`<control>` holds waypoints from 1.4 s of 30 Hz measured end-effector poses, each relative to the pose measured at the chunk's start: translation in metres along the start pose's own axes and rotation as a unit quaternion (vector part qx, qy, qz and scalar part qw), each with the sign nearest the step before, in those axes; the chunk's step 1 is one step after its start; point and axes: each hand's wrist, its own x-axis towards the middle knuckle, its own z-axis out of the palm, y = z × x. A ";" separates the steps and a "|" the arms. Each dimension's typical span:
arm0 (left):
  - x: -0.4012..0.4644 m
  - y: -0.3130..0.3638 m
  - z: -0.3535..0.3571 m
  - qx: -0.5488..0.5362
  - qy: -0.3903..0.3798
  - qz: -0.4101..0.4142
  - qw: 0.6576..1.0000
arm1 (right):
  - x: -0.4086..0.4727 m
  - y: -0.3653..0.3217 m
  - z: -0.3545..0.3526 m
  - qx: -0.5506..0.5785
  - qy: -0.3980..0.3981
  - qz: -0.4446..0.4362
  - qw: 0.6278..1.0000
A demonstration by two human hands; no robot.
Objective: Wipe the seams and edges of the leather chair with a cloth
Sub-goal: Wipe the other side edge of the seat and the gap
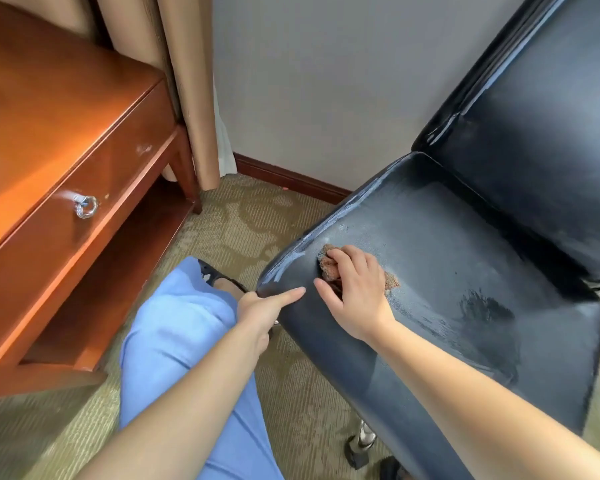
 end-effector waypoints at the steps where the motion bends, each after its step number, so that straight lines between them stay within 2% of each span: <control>1: 0.002 0.000 0.000 0.002 -0.006 -0.001 1.000 | 0.001 0.000 0.001 0.009 0.002 0.008 1.000; 6: 0.000 0.014 0.003 -0.024 -0.012 0.006 1.000 | 0.010 -0.004 0.003 0.027 0.024 0.026 0.999; 10: 0.003 0.022 0.011 -0.051 -0.013 0.012 0.999 | 0.023 0.001 0.002 0.049 0.013 0.016 0.999; 18: 0.022 0.040 0.014 -0.111 -0.077 -0.012 0.991 | 0.055 0.002 0.010 0.074 0.036 -0.089 0.993; 24: 0.033 0.038 0.016 -0.101 -0.074 -0.005 0.992 | 0.082 -0.014 0.022 0.021 0.060 -0.161 0.985; 28: 0.034 0.041 0.016 -0.137 -0.079 -0.026 0.987 | 0.089 -0.022 0.027 0.011 0.109 -0.107 0.988; 32: 0.034 0.044 0.016 -0.202 -0.056 -0.052 0.976 | 0.089 -0.023 0.033 -0.013 0.096 -0.195 0.976; 35: 0.035 0.045 0.018 -0.221 -0.034 -0.067 0.972 | 0.092 -0.029 0.029 0.002 0.111 -0.116 0.987; 36: 0.033 0.046 0.019 -0.220 -0.027 -0.068 0.973 | 0.091 -0.033 0.030 0.001 0.108 -0.115 0.987; 39: 0.032 0.047 0.020 -0.228 -0.012 -0.082 0.970 | 0.090 -0.033 0.037 -0.045 0.086 -0.183 0.978; 40: 0.032 0.049 0.021 -0.242 -0.004 -0.093 0.966 | 0.092 -0.031 0.035 -0.051 0.092 -0.161 0.981; 42: 0.037 0.048 0.022 -0.268 0.013 -0.114 0.957 | 0.094 -0.032 0.030 -0.032 0.119 -0.064 0.990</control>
